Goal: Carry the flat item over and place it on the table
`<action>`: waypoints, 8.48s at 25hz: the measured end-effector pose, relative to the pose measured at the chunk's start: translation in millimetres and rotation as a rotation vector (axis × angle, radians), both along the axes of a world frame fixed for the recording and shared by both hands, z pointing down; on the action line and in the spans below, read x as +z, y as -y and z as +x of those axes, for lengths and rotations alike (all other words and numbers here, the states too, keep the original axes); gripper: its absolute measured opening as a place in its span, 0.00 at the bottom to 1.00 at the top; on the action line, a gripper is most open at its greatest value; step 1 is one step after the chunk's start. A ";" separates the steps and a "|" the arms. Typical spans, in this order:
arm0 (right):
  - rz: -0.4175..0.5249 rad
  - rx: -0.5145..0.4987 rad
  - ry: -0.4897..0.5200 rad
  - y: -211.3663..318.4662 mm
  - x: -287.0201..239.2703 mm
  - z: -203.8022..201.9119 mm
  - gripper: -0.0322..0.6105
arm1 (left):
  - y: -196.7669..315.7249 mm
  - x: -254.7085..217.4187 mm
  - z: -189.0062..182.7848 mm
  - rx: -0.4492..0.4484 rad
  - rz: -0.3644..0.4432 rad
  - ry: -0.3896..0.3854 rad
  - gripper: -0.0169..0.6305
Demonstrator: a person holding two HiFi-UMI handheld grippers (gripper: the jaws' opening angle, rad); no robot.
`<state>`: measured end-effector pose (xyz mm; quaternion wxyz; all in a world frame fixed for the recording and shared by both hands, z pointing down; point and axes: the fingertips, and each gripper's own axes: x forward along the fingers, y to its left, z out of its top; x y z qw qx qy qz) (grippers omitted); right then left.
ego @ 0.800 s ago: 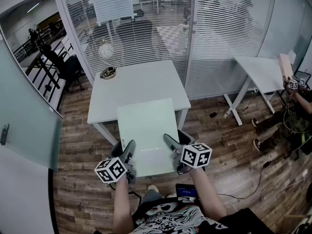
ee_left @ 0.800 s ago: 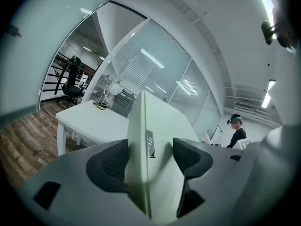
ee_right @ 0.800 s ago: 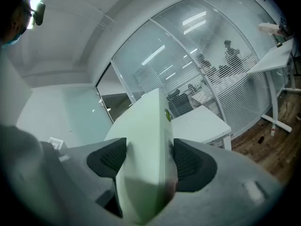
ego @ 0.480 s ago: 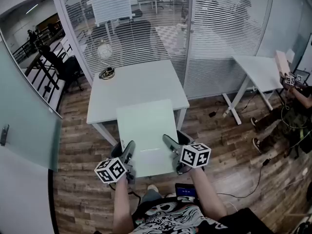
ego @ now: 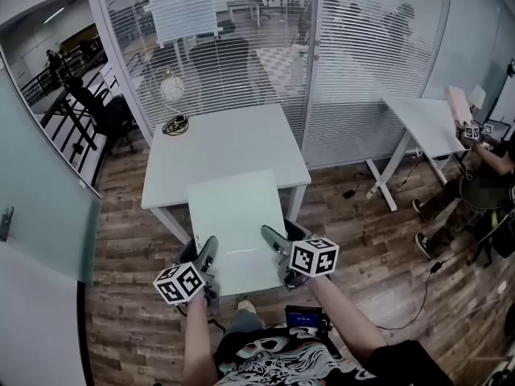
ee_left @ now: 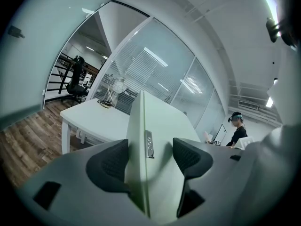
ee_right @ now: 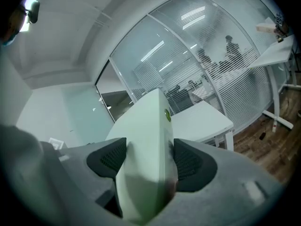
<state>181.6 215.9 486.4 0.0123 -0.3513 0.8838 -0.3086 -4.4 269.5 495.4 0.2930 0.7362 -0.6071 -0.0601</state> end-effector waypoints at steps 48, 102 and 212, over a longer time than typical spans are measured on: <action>-0.136 0.130 -0.048 416.0 51.0 -166.7 0.51 | 438.3 52.7 -169.5 0.121 -0.127 -0.027 0.47; -0.354 0.086 -0.137 473.8 153.4 -156.8 0.51 | 484.6 156.5 -157.2 0.073 -0.350 -0.096 0.47; 0.201 0.260 -0.372 366.2 27.6 -148.4 0.06 | 402.0 -8.5 -141.5 0.132 0.109 0.190 0.04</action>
